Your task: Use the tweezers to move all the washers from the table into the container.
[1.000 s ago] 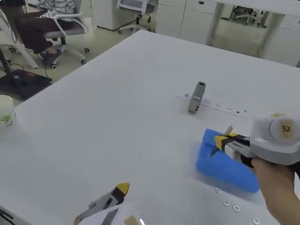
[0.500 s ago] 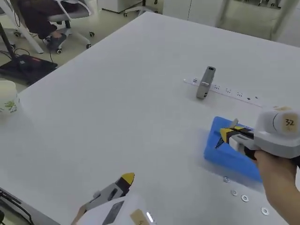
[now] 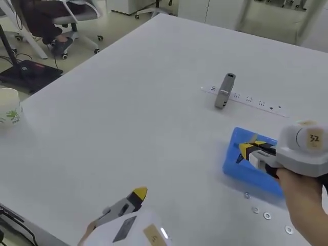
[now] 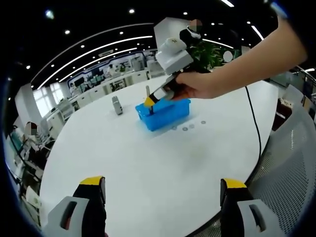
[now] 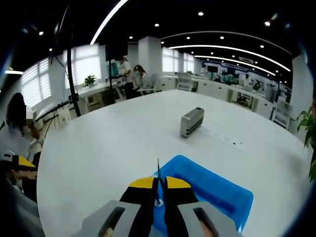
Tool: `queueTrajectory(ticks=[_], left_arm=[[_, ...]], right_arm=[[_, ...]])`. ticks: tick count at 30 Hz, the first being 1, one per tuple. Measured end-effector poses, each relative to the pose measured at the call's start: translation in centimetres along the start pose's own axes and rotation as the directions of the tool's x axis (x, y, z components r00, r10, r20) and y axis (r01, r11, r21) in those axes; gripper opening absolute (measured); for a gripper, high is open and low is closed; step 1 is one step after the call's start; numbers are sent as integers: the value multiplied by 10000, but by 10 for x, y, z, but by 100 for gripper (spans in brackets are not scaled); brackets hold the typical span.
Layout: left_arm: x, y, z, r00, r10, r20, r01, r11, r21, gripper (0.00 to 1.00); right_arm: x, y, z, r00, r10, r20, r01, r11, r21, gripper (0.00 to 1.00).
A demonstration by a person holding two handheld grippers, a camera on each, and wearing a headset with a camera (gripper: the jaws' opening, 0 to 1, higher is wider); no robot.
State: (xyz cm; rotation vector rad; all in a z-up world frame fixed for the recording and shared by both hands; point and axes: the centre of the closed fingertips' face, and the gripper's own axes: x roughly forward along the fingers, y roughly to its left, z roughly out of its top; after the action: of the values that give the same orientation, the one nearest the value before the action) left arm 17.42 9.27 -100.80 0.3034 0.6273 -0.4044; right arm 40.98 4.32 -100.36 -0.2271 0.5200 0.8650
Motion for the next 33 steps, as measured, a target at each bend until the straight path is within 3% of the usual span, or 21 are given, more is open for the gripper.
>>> queueTrajectory(ticks=[8,12,19,26,33], left_arm=[[-1,0,1,10000,42,34,-43,10000,83,99],[-3,-1,5,9996,6,271,-4,10000,-51,99],[-4,1,5,9994,116,331,-111,9998,-169,99],[-5,2,5,9992,131,365,-121,9996,-258,97],[-5,3,6,9991,149,385,-137,9994,-308,97]], right_arm=[[-24,2,21,9985,-59,539,66,9999,-119,2],[-41,3,29,9961,-50,885,57,10000,-73,2],[-67,13,33,9930,-31,1184,37,10000,-55,2],[-82,23,27,9924,10,1231,2,10000,-95,2],[-83,23,3,9960,-101,886,82,9997,212,2]])
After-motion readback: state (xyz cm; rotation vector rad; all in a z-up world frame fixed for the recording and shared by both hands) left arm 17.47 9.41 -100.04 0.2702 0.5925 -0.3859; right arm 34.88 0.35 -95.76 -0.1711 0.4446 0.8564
